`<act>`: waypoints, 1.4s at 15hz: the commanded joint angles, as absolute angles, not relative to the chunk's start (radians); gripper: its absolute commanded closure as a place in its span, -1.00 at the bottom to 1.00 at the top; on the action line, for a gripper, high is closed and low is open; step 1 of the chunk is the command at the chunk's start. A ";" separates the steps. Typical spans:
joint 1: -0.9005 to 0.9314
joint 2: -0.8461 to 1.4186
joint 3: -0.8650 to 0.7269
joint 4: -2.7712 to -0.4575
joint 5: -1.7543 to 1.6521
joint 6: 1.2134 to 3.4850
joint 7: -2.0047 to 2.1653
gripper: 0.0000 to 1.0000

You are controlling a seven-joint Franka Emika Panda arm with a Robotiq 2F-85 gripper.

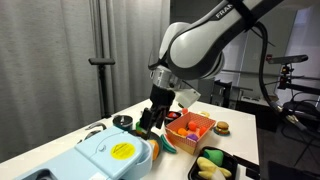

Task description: Pull out the chamber from the breakfast maker

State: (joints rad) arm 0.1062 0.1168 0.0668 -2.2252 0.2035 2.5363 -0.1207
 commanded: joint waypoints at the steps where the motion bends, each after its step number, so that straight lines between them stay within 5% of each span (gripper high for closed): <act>1: 0.089 0.182 0.092 -2.174 0.223 2.537 -0.146 -1.00; 21: 0.072 0.136 0.078 -2.177 0.267 2.426 0.054 -1.00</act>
State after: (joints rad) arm 0.0829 0.1564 0.0795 -2.1937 0.2562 2.4915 -0.0111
